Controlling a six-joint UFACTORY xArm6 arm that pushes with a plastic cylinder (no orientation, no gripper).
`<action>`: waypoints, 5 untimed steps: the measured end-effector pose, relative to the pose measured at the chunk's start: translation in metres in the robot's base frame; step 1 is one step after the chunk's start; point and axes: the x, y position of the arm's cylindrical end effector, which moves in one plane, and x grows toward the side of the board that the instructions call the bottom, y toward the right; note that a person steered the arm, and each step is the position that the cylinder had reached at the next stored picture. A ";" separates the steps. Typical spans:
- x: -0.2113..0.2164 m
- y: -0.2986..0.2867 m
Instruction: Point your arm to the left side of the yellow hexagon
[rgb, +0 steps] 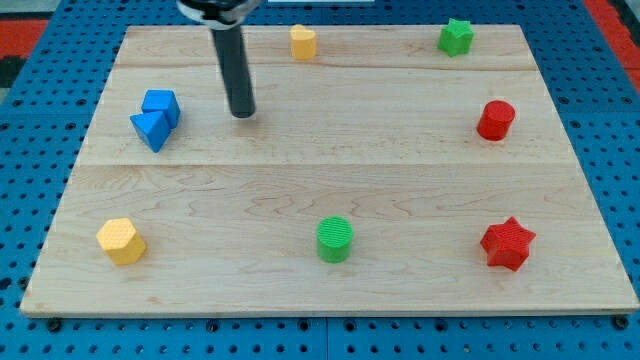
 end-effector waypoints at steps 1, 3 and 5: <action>0.042 0.012; 0.077 0.008; 0.103 -0.036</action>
